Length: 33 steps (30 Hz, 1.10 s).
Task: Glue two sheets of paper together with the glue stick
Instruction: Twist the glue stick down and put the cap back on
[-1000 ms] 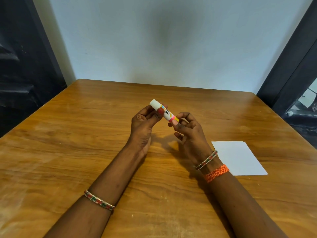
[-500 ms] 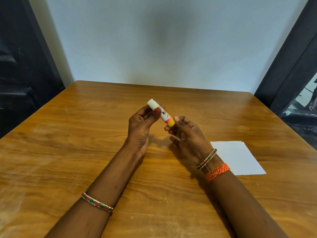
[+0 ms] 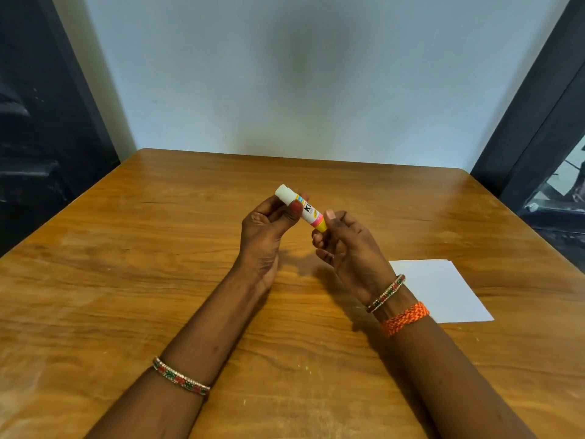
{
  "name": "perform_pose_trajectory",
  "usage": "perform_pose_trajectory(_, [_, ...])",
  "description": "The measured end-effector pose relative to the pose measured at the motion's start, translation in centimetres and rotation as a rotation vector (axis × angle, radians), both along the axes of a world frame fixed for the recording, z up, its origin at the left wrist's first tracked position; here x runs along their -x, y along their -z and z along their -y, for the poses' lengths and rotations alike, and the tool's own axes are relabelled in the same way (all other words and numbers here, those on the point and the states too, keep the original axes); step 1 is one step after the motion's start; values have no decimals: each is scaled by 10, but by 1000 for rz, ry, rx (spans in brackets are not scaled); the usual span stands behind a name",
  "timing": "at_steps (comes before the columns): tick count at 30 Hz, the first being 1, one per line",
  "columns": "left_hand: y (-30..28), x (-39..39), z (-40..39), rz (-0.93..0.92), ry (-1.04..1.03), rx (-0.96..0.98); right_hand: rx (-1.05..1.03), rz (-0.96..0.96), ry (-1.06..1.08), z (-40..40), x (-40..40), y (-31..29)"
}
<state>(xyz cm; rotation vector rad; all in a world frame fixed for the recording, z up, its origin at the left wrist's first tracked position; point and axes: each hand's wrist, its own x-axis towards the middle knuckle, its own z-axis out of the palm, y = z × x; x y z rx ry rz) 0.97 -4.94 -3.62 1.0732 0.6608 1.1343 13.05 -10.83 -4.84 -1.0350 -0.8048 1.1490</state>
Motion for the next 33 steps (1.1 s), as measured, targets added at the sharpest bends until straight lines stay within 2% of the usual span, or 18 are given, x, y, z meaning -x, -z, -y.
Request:
perform_pose_trajectory(6, [-1,-1,1,0,3,-1,-155,99,83,2,-2,-3])
perform_pose_trajectory(8, [-1,0,1,7,-7,-3,-133,97,84,1,1,-1])
perform_pose_trajectory(12, [-1,3,-3,18,-14,-1,15,-3,-89,1,2,-3])
perform_pose_trajectory(14, [-2,3,-2,11,-10,1,41,-30,-64,1,4,-3])
perform_pose_trajectory(16, [-1,0,0,0,-6,0,2,-52,14,1,6,-1])
perform_pose_trajectory(18, [-1,-1,1,-6,-4,1,-70,16,76,1,7,0])
perform_pose_trajectory(22, [-2,2,-3,4,-28,-1,-122,105,65,2,5,-1])
perform_pose_trajectory(27, [-1,2,-2,43,-13,-16,-11,-16,-24,0,3,0])
perform_pose_trajectory(33, [-1,1,-1,36,-10,-24,-141,122,104,1,5,0])
